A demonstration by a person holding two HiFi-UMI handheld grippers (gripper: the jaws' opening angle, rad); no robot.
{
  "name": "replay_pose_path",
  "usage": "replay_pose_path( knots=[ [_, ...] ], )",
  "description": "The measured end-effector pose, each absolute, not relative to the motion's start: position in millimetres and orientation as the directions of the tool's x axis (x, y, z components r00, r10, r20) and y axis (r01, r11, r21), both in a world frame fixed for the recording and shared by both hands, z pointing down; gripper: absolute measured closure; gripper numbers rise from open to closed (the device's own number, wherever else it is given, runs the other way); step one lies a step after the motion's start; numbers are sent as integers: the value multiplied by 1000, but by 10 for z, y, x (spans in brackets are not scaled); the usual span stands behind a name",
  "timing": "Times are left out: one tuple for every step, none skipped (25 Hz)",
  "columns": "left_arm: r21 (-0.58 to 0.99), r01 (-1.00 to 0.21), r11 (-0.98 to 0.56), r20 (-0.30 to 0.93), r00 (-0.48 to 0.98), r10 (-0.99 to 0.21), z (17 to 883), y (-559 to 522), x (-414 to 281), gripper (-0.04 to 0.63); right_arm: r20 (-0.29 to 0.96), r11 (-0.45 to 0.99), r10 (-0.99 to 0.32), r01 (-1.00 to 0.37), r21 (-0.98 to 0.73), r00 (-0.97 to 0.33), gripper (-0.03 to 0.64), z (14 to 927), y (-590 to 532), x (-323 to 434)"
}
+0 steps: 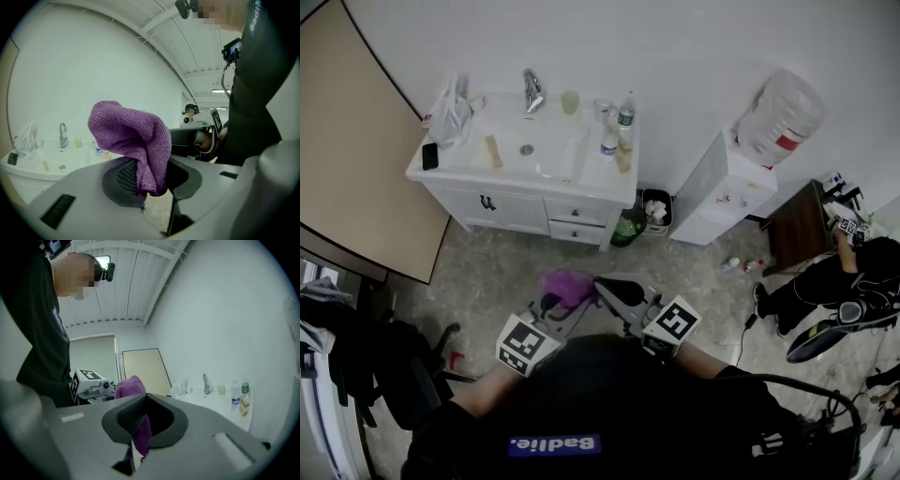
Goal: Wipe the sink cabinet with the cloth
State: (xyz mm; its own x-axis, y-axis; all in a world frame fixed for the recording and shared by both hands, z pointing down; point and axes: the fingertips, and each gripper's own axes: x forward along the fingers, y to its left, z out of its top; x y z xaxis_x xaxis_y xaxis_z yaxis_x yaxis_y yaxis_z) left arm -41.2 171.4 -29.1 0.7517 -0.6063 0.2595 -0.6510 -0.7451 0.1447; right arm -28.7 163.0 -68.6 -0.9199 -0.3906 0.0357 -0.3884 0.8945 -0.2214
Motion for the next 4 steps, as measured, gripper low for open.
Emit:
replay_pose_path(
  knots=[
    [141,-653,-744,258,750,-609,-295,1715,-410,485,32,894,-391,-388,-222,-920,615,-686,1632,-278],
    [138,-655,-743,257,748,-612,-301,1714,-410,485,30,894,-392,-388,-222,-919,615,-689,1633,-269],
    [136,-657,-741,255,746,-615,-305,1711,-411,485,27,894,-393,-388,-222,-919,615,-693,1631,-259],
    [133,-660,-740,254,744,-618,-310,1707,-412,485,25,894,-393,-388,-221,-919,615,-697,1629,-250]
  ],
)
